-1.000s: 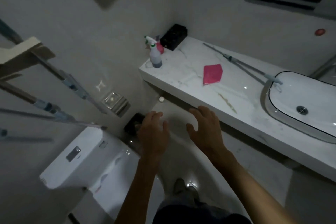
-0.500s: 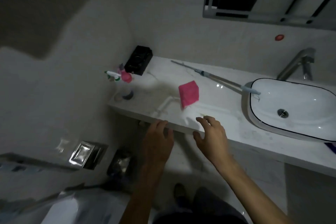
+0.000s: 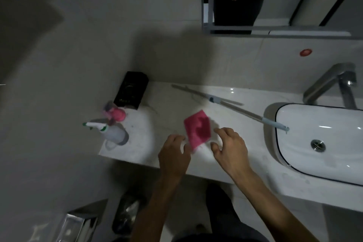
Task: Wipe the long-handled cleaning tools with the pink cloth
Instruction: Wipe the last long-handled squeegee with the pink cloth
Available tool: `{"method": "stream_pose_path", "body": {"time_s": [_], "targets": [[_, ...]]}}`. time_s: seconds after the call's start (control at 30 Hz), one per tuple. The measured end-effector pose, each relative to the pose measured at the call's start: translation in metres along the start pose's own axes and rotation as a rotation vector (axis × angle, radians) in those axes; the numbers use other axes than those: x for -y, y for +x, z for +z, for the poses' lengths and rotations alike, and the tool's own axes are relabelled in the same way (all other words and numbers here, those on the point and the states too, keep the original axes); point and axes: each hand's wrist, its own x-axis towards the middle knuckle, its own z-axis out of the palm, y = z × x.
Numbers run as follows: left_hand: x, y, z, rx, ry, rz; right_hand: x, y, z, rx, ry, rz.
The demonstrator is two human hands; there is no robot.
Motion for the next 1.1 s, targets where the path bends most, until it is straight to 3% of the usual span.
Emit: {"method": "stream_pose_path", "body": {"time_s": [0.17,0.3,0.47,0.67,0.83,0.9,1.03,1.1], "targets": [[-0.009,0.064,0.035,0.087,-0.003,-0.054,-0.025,0.062,0.020,0.108,-0.010,0.020],[-0.002,0.100,0.072,0.263,0.052,-0.117,-0.046,0.089,0.039,0.141,0.037,0.085],[0.030,0.118,0.126,0.449,0.139,-0.120,-0.078,0.107,0.075,0.225,-0.010,0.170],[0.055,0.131,0.168,0.606,0.092,-0.265,-0.098,0.115,0.114,0.322,-0.010,0.305],[0.069,0.144,0.203,0.650,-0.221,-0.594,-0.098,0.123,0.141,0.399,0.009,0.372],[0.079,0.146,0.217,0.613,-0.225,-0.660,-0.098,0.126,0.150,0.411,0.032,0.406],[0.092,0.159,0.227,0.393,-0.042,-0.716,-0.097,0.133,0.162,0.378,0.161,0.462],[0.090,0.169,0.230,0.514,-0.095,-0.725,-0.098,0.138,0.167,0.344,0.210,0.477]]}}
